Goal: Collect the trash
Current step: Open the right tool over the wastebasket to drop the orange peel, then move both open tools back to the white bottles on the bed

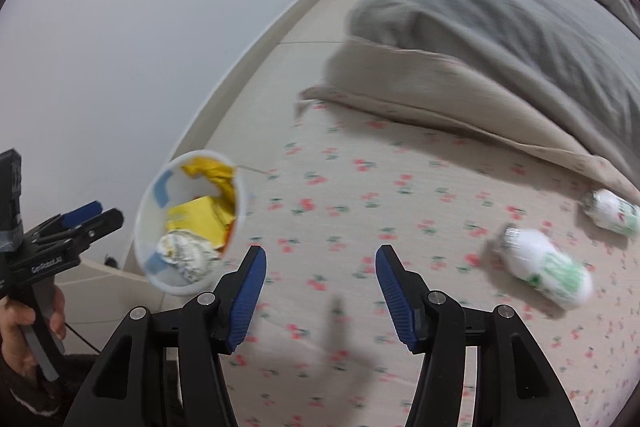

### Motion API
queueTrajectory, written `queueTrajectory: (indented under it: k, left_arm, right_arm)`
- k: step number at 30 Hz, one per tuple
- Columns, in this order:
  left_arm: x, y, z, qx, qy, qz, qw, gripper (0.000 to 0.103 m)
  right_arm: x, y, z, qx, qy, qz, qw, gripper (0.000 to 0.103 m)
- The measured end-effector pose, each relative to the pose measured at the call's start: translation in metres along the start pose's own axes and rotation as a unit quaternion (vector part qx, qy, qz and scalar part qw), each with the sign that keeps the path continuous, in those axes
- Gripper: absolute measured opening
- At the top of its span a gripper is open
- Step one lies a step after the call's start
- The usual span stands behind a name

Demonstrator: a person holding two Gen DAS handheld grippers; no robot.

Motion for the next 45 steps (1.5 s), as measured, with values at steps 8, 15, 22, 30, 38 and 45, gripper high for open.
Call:
queueTrajectory:
  k: [8, 15, 22, 30, 38, 45]
  left_arm:
    - [0.008, -0.049, 0.003, 0.032, 0.009, -0.016, 0.9993, 0.087]
    - [0.022, -0.107, -0.001, 0.079, 0.025, -0.028, 0.9962, 0.087]
    - [0.039, -0.191, -0.007, 0.182, 0.029, -0.043, 0.9820, 0.087]
    - [0.072, -0.285, -0.018, 0.300, 0.034, -0.059, 0.9516, 0.087]
    - [0.092, -0.370, -0.026, 0.404, 0.045, -0.095, 0.9088, 0.087]
    - [0.109, -0.416, -0.039, 0.483, 0.073, -0.109, 0.8655, 0.087]
  right_arm:
    - [-0.026, -0.067, -0.003, 0.041, -0.017, -0.048, 0.998, 0.059]
    - [-0.054, -0.137, -0.023, 0.093, -0.025, -0.082, 0.992, 0.060]
    - [-0.084, -0.207, -0.045, 0.149, -0.038, -0.114, 0.982, 0.060]
    - [-0.105, -0.260, -0.060, 0.193, -0.045, -0.135, 0.971, 0.060]
    - [-0.112, -0.292, -0.076, 0.213, -0.037, -0.142, 0.966, 0.060]
    - [-0.115, -0.321, -0.085, 0.250, -0.034, -0.147, 0.956, 0.060]
Point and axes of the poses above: each gripper's, at about its wrist camera, not at the fingertips, and x roughly the way its jaws point, y to its left, z to its top, the point moved 7 cm from there along x, roughly the way its jaws point, and after that the axes turned 4 degrees about -y, right-handed, at the moved point
